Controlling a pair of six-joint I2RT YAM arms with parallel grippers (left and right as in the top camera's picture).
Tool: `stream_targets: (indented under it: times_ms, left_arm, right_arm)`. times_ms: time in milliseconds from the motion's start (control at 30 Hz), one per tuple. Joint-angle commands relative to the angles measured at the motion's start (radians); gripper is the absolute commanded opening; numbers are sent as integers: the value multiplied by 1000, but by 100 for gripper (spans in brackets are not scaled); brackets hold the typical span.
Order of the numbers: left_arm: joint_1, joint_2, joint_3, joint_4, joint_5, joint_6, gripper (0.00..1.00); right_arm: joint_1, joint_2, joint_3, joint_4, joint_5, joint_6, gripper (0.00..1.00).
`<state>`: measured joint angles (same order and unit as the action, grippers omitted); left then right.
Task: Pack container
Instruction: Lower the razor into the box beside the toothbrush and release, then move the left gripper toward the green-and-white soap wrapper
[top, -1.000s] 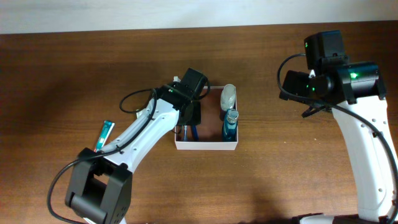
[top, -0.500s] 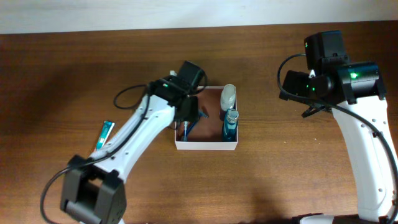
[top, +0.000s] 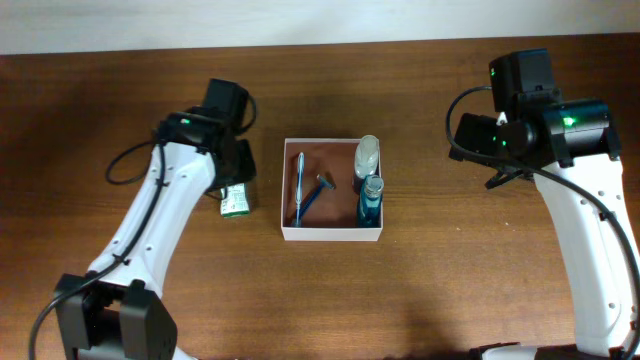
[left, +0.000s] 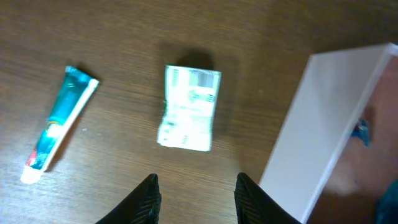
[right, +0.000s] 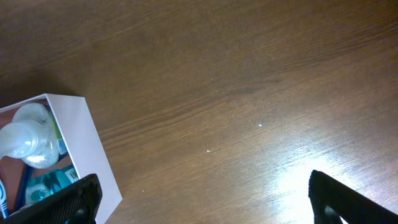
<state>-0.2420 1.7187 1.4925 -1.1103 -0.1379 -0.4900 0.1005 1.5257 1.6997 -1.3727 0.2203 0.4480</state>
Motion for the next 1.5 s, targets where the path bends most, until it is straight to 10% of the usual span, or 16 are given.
stream_targets:
  times_ms: [0,267,867,1467]
  left_arm:
    - [19,-23,-8,3,-10,26,40]
    - [23,-23,-103,107,-9,35,69]
    - [23,-16,-430,475,-20,56,93]
    - [23,-16,-509,661,-16,253,93]
  right_arm:
    - [-3,3,13,0,9,1,98]
    - [-3,3,13,0,9,1,98]
    - [-3,3,13,0,9,1,98]
    - [-3,3,13,0,9,1,98]
